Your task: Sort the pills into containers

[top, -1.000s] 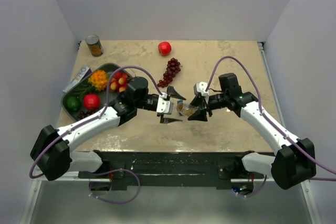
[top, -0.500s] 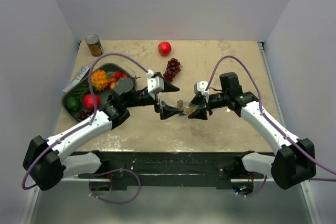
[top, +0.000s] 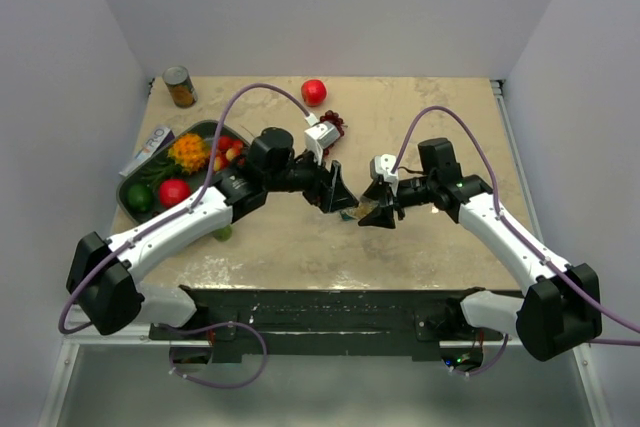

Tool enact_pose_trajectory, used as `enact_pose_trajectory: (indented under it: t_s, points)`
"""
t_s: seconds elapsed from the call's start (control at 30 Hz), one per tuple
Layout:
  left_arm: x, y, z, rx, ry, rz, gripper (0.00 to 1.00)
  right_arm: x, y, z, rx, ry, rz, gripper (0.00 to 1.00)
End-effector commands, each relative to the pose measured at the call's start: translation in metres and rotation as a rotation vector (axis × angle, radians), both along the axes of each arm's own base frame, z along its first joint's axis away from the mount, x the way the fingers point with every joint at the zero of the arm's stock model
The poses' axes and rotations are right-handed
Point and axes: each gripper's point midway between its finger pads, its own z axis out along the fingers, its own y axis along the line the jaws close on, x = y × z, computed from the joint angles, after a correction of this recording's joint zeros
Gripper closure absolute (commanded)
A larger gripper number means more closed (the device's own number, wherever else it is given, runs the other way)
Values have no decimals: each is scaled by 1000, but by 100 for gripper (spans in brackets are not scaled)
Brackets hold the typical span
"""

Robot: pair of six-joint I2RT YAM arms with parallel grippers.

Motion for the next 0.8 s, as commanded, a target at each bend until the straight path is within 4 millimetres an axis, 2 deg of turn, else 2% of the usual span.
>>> enact_pose_trajectory:
  t_s: [0.0, 0.03, 0.1, 0.17, 0.2, 0.23, 0.37, 0.47, 0.5, 0.57, 0.6, 0.7, 0.73, 0.77]
  points:
    - [-5, -6, -2, 38, 52, -20, 25, 6, 2, 12, 21, -46, -2, 100]
    - [-6, -8, -3, 39, 52, -35, 31, 6, 2, 12, 20, -45, -2, 100]
    - [-6, -10, -4, 43, 48, -47, 37, 6, 2, 12, 21, -46, -2, 100]
    - [-8, -11, -3, 43, 23, -77, 52, 7, 2, 12, 20, -45, -4, 100]
    - [-10, -11, -2, 40, -11, -114, 71, 6, 2, 12, 21, -46, -2, 100]
    - [-11, -12, -2, 38, -33, -133, 79, 7, 2, 12, 20, -45, -4, 100]
    - [-18, -8, 8, 1, -246, -234, 87, 7, 2, 12, 21, -46, -4, 100]
    - [-33, -7, 17, -49, -528, -407, 90, 7, 2, 12, 22, -46, -3, 100]
    - [-39, -7, 17, -76, -690, -495, 93, 6, 3, 12, 21, -45, -1, 100]
    - [-44, -5, 20, -100, -856, -557, 100, 7, 2, 12, 21, -46, -4, 100]
    - [-44, -5, 21, -102, -961, -590, 100, 6, 2, 12, 21, -46, -2, 100]
    - [-43, -8, 13, -96, -1076, -650, 100, 6, 2, 12, 21, -48, -2, 100]
    - [-41, -11, 16, -99, -1084, -652, 100, 6, 2, 12, 20, -50, -3, 100]
    - [-38, -13, 9, -88, -1062, -662, 100, 6, 2, 12, 20, -48, -4, 100]
